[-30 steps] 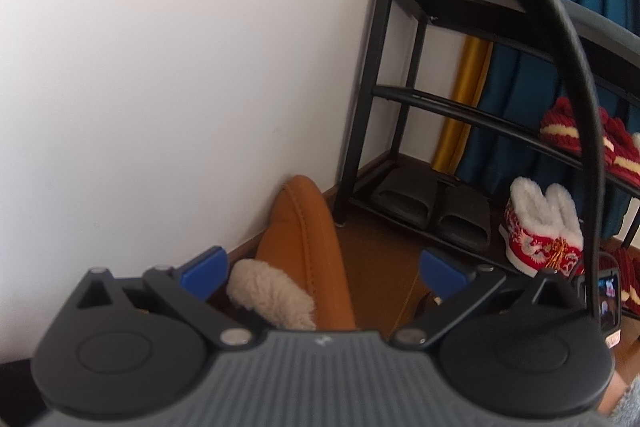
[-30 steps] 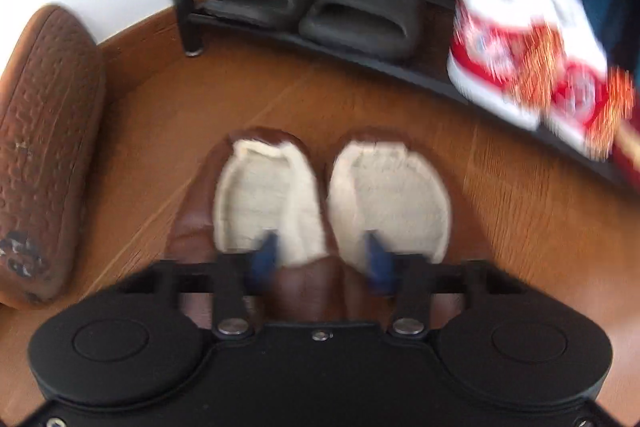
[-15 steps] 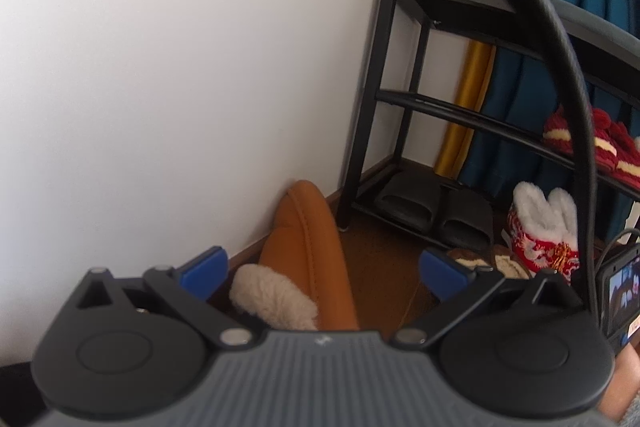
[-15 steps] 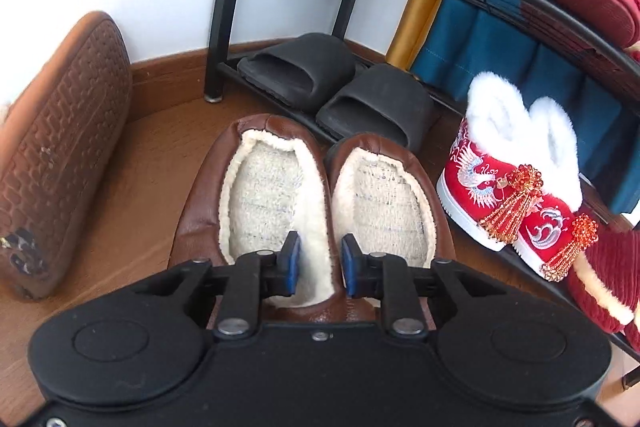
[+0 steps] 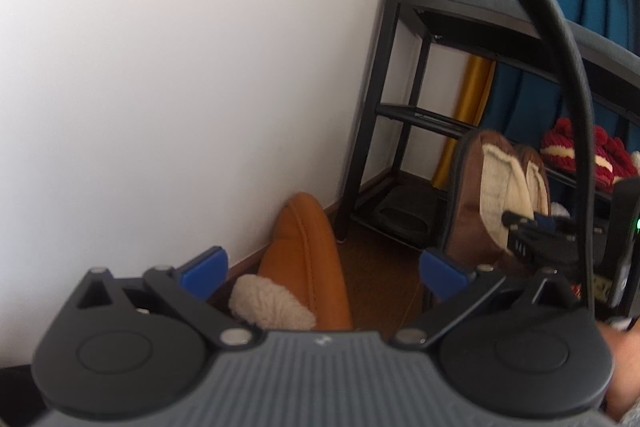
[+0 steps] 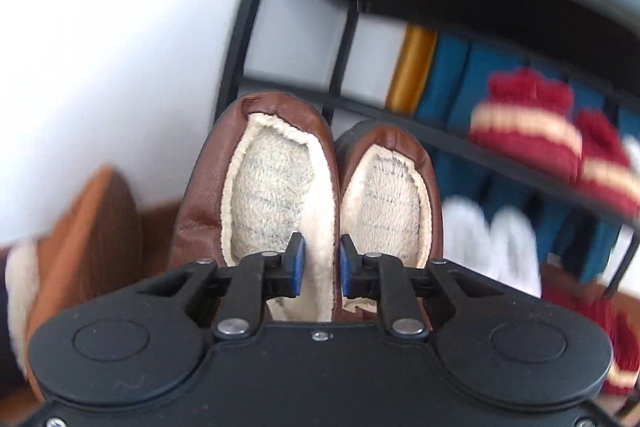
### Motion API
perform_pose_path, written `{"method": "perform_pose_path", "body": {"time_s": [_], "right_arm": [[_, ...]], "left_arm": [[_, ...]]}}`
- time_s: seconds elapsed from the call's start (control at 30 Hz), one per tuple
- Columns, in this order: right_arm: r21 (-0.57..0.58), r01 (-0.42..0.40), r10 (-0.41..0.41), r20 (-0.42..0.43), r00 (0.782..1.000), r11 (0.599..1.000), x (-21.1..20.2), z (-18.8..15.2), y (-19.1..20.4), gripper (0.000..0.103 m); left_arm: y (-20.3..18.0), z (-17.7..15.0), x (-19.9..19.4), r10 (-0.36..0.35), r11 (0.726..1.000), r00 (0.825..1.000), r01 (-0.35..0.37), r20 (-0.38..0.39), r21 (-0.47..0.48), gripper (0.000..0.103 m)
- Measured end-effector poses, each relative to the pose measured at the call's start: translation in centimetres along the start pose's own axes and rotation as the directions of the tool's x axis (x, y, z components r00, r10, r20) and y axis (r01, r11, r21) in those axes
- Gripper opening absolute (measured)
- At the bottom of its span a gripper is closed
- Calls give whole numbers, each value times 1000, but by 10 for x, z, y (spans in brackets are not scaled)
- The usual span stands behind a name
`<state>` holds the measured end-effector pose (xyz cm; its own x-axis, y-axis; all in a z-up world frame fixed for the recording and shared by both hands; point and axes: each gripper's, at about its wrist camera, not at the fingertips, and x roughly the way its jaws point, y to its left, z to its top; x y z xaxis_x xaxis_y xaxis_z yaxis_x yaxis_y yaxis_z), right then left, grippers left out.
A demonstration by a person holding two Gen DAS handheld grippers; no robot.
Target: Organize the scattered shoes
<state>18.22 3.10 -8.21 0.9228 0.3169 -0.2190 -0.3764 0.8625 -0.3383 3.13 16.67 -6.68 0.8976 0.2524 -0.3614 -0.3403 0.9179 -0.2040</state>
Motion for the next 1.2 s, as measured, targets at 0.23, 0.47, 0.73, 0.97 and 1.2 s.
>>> {"method": "perform_pose_path", "body": {"time_s": [0.23,0.47,0.73,0.97,1.2], "right_arm": [[-24,55,-51,132,990,998,23,77,0,17],[-53,30,-33,-57,998,998,142,136,0,11],[25,76,-72,-140,988,997,175,131,-18,13],[3,77,-76,-148,986,997,173,128,-14,12],[-1,64,-64,-79,995,998,163,126,-8,36]], "left_arm": [[4,4,-9,1,1000,999,0,33,-23,103],[12,10,-14,3,998,999,-1,36,-62,103],[20,16,-15,5,994,1000,-3,23,-110,103],[20,16,-16,6,995,999,-2,37,-102,103],[15,14,-16,3,997,999,1,46,-73,103]]}}
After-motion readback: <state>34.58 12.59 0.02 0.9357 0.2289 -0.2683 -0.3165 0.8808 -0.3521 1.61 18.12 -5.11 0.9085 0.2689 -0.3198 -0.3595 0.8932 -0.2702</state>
